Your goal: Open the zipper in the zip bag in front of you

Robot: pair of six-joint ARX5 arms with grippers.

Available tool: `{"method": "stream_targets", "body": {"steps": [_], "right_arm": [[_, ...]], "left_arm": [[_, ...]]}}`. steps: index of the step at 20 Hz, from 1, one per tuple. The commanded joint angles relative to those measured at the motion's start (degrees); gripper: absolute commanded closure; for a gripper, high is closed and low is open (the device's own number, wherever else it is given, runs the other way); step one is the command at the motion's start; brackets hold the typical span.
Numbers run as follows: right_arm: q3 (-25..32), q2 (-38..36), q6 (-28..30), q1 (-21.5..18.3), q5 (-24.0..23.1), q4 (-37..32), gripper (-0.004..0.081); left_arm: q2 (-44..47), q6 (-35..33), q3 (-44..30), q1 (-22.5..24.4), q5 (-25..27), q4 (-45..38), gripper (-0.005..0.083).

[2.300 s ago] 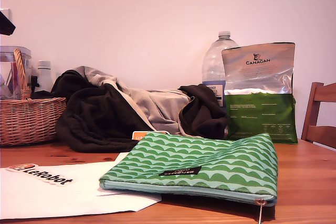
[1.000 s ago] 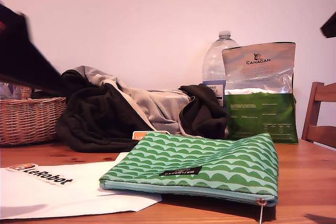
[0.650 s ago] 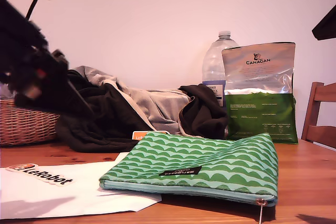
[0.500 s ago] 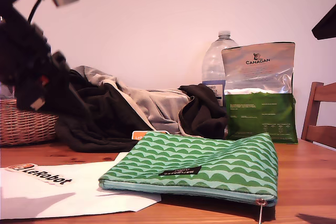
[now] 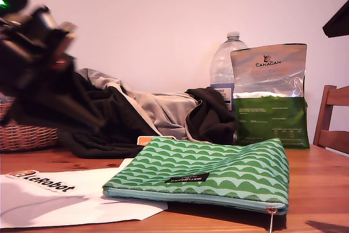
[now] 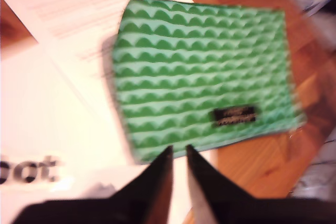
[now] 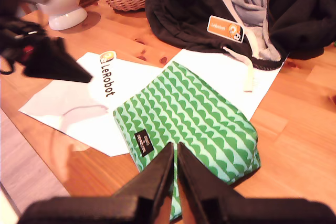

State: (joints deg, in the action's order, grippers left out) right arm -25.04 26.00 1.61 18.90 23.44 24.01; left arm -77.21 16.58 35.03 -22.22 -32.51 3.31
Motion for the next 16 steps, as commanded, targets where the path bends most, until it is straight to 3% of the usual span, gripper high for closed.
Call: {"method": "stream_targets", "body": {"steps": [1,4,9,16], "right_arm": [[0.7,0.1,0.4,0.3,0.0,-0.5,0.0783],[0.7,0.1,0.4,0.3,0.0,-0.5,0.0783],[0.7,0.1,0.4,0.3,0.0,-0.6,0.0783],[0.7,0.1,0.4,0.3,0.0,-0.6,0.0783]], "left_arm": [[-3.8,3.7,1.1,0.1,-0.2,-0.1,0.0505],[-9.2,7.1,4.5,0.9,-0.2,1.8,0.0383],[-17.3,7.0,10.6,0.9,1.5,7.3,0.038],[-21.7,7.1,11.5,0.3,-1.5,9.0,0.038]]}}
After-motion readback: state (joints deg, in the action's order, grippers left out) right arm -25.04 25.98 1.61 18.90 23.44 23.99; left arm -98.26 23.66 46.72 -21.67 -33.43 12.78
